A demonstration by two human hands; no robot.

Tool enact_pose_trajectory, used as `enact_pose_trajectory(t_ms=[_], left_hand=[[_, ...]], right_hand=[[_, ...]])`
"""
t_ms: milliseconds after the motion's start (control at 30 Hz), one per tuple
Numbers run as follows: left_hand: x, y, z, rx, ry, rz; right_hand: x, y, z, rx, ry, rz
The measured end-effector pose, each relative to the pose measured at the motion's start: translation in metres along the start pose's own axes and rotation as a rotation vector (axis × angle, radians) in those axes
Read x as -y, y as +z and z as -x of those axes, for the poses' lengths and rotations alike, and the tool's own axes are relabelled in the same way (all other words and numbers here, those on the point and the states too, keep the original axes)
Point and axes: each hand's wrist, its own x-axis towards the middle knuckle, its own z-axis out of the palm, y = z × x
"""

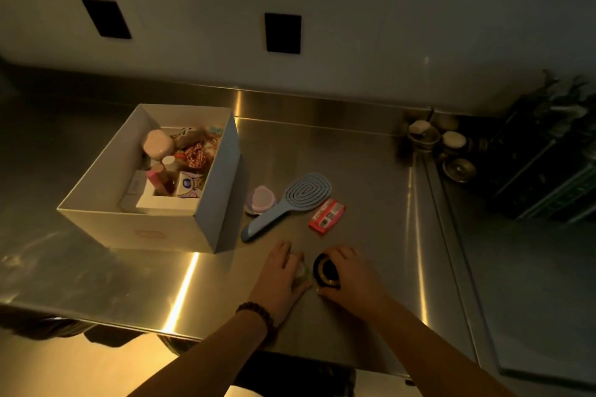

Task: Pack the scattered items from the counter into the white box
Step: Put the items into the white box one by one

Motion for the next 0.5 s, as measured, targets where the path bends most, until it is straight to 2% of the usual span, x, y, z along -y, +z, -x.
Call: enact_pose_trajectory(t_ms=[233, 500], left_hand=[[0.0048, -0.0066, 0.0051, -0.095, 0.034, 0.17], [0.0074, -0.0071, 0.003, -0.163, 0.025, 0.231]], right_hand=[[0.002, 0.0043, -0.0021, -0.013, 0.017, -0.068], [0.0064, 0.0047, -0.0067, -0.02, 0.028, -0.121]])
